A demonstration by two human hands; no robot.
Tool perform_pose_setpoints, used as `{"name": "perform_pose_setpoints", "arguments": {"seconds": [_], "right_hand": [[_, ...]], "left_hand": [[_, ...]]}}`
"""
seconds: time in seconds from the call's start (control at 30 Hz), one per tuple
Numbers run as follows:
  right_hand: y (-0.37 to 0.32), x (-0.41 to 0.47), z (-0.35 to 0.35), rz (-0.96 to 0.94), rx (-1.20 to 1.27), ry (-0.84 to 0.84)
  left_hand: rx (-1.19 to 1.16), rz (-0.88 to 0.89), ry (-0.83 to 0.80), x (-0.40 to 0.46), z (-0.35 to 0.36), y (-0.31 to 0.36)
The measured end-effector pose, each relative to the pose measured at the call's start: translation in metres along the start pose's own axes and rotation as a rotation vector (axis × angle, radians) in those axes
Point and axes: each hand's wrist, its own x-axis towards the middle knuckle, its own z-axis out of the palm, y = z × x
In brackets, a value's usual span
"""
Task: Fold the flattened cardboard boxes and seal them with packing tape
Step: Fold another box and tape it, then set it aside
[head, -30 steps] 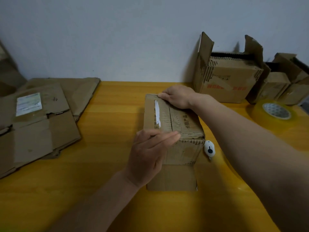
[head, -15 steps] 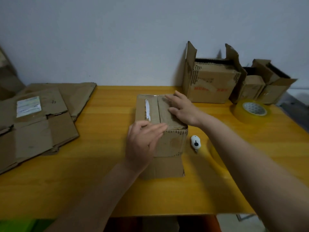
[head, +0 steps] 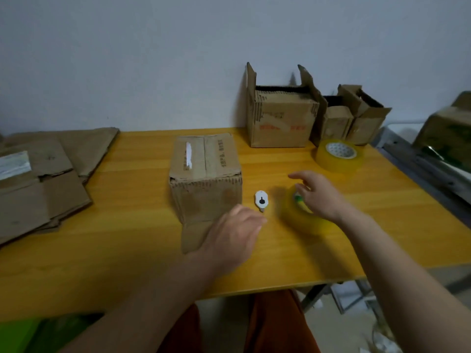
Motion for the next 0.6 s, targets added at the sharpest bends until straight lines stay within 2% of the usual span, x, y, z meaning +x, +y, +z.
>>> {"name": "perform_pose_setpoints", "arguments": {"seconds": [0.1, 0.17, 0.27, 0.33, 0.4, 0.5, 0.6], "right_hand": [[0.022, -0.022, 0.002, -0.007, -0.098, 0.029], [0.032, -0.035, 0.004, -0.029, -0.158, 0.018], [0.046, -0.045, 0.009, -0.049, -0.334, -0.104], [0.054, -0.045, 0.009, -0.062, -0.450, -0.159], [0.059, -0.044, 0.005, -0.040, -0.452, -0.169], [0.061, -0.042, -0.003, -0.030, -0.403, -0.143], [0.063, -0.040, -0.004, -0.101, -0.329, -0.152]], "left_hand": [[-0.106, -0.336, -0.299, 0.004, 0.016, 0.010], [-0.132, -0.454, -0.404, 0.013, 0.017, 0.015], [-0.209, -0.581, -0.429, 0.028, 0.015, 0.020], [-0.387, -0.705, -0.425, 0.036, 0.015, 0.020], [-0.523, -0.784, -0.408, 0.040, 0.016, 0.020], [-0.573, -0.806, -0.387, 0.040, 0.019, 0.023], [-0.612, -0.761, -0.333, 0.038, 0.023, 0.034]]}}
